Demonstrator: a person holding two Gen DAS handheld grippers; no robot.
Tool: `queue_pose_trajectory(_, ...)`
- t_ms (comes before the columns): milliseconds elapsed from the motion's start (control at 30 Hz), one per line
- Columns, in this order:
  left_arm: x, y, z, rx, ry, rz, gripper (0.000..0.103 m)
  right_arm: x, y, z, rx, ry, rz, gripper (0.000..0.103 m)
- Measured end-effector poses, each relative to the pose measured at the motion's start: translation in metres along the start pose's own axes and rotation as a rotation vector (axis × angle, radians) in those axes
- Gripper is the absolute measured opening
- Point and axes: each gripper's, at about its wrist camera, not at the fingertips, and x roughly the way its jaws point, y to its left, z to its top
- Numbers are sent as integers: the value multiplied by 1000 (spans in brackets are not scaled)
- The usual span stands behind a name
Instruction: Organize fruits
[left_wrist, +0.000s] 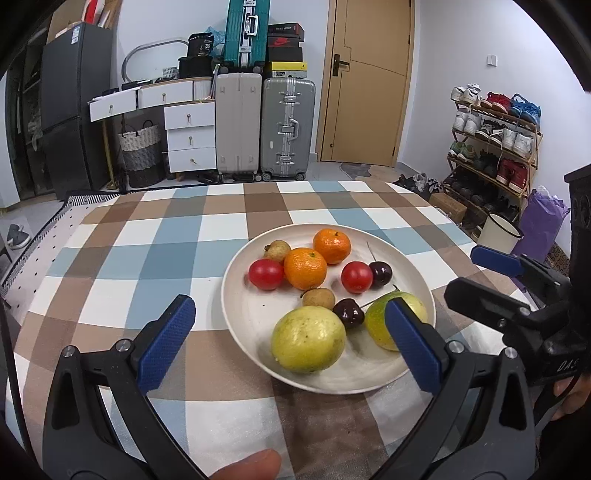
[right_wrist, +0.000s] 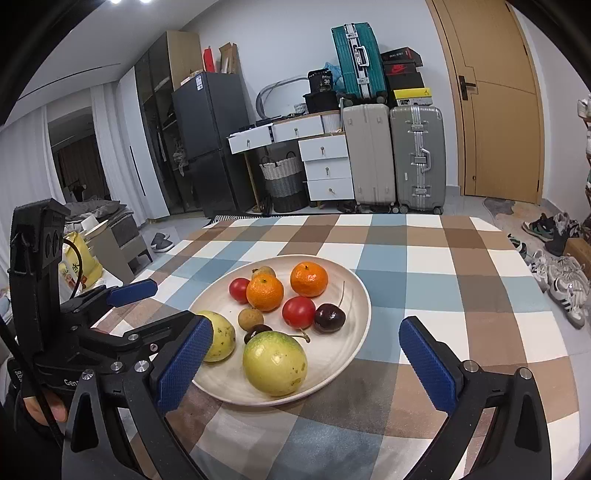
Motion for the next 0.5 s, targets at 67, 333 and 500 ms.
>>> queue_pose_trajectory(67, -6, 2, 0, -8, -9, 6, 102, -5, 1, -1, -5, -9, 1, 102)
queue_pose_trajectory(333, -35, 2, -8, -3, -62, 15, 102, -32, 3, -6, -28, -50, 4, 103)
queue_pose_trajectory(500, -53, 5, -18, -9, -79, 18, 102, -47, 7, -13, -52, -57, 1, 103)
